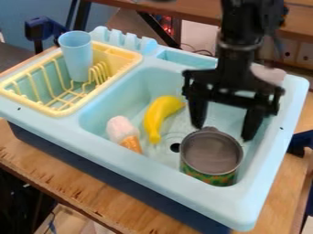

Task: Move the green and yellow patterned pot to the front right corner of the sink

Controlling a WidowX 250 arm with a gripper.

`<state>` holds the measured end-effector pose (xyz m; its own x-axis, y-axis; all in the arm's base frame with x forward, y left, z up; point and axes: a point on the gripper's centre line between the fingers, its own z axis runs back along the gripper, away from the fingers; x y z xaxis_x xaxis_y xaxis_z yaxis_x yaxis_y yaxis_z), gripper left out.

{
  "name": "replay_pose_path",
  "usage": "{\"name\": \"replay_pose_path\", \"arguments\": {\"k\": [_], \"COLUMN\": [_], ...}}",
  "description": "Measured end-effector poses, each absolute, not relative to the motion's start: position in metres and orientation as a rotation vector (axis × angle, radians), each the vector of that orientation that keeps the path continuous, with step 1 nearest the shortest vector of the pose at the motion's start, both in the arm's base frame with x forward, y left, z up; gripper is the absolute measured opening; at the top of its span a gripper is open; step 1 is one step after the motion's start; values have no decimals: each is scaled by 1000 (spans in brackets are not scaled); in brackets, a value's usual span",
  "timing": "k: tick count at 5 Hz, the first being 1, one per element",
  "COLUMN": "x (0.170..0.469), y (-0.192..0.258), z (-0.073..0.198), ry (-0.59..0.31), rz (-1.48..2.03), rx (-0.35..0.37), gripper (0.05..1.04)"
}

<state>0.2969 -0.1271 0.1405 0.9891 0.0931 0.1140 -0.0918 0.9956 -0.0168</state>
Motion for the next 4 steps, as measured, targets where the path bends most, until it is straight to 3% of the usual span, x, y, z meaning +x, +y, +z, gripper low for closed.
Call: {"name": "replay_pose_path", "arguments": {"k": [1,2,3,4], "x": [321,311,285,253], "y": [-129,-120,-102,-83], "z": [192,218,226,224], "ry": [-214,-151,83,214], "rz": [81,18,-92,-87], "rx": [3,61,115,142], "gripper": [1001,1001,1001,1001]}}
